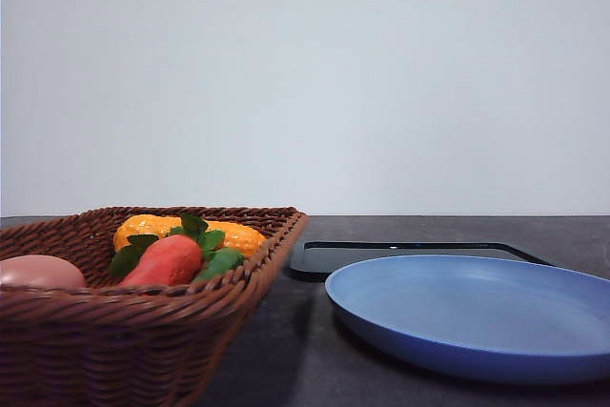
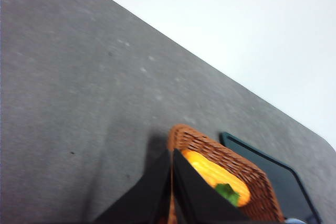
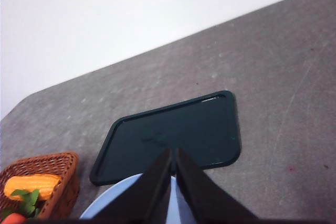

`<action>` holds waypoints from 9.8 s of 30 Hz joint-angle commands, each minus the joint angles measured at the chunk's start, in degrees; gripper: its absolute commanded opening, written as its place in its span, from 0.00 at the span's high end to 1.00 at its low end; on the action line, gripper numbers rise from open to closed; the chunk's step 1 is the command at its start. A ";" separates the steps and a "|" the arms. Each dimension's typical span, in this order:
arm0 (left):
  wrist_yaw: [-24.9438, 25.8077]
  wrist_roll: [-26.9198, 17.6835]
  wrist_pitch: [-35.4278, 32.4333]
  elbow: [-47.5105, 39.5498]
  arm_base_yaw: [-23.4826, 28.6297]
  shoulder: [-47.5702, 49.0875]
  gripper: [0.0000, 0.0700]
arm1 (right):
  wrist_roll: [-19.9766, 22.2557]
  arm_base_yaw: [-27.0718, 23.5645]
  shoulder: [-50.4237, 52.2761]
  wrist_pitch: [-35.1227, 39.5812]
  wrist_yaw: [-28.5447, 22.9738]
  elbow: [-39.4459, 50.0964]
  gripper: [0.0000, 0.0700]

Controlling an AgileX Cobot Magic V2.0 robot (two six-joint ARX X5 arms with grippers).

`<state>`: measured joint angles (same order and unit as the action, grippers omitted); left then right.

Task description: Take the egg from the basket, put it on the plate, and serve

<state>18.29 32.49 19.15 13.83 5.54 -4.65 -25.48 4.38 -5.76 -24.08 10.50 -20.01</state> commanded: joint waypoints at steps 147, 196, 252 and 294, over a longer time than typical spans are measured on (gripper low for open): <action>1.21 -33.51 4.52 54.92 -56.66 -74.28 0.78 | 9.60 -1.87 -41.72 -12.43 24.06 -14.12 1.00; -1.70 -28.34 2.20 55.11 -63.39 -82.05 0.50 | 7.48 0.18 -46.32 -18.52 24.04 -14.21 1.00; -29.81 -29.56 28.36 55.11 -58.34 -44.11 0.51 | 7.96 -5.77 -104.32 -4.98 19.52 -57.01 0.61; -34.63 -26.49 12.79 31.90 -34.38 -34.32 1.00 | 19.37 22.07 -29.97 -9.32 -15.71 -26.02 1.00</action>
<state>-16.51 3.34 32.83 46.66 -28.62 -40.75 -5.80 25.99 -36.35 -35.09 -4.72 -47.56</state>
